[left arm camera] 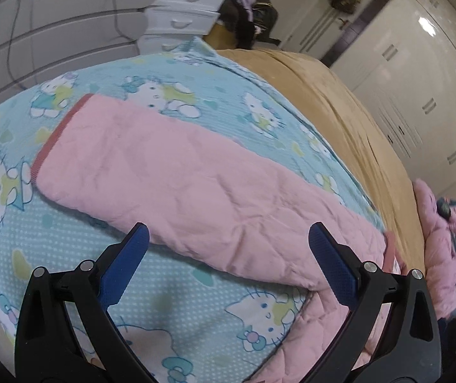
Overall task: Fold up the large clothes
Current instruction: 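Move the left gripper to the cuff of the other sleeve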
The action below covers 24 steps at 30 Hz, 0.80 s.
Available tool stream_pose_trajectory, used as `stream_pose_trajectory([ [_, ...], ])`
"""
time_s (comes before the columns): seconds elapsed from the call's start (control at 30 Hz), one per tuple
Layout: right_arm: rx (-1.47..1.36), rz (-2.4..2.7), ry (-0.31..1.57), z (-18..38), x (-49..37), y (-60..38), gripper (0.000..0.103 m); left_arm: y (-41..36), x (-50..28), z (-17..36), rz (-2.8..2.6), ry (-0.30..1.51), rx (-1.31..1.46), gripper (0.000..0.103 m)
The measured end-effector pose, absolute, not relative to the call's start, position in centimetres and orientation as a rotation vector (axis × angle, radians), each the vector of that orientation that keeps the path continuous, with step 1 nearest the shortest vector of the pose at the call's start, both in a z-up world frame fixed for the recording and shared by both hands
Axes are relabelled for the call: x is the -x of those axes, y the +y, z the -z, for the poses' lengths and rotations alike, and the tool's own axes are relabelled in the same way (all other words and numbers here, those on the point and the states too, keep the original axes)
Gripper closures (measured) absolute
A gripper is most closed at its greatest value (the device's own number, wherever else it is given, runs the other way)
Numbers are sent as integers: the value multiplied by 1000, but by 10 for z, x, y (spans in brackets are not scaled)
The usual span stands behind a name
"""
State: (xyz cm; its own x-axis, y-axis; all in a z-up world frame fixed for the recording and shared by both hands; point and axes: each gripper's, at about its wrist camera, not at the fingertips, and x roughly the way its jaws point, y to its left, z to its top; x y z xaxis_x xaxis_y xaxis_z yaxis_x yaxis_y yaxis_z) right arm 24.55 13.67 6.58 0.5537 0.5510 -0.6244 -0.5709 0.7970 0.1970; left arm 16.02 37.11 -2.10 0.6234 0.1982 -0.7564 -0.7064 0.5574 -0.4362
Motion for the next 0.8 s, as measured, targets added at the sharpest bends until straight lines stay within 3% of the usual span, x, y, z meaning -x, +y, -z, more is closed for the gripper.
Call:
stream_pose_trajectory([
  [0.8, 54, -756, 780, -54, -227, 184, 4, 429, -132, 96, -722, 804, 1124, 9],
])
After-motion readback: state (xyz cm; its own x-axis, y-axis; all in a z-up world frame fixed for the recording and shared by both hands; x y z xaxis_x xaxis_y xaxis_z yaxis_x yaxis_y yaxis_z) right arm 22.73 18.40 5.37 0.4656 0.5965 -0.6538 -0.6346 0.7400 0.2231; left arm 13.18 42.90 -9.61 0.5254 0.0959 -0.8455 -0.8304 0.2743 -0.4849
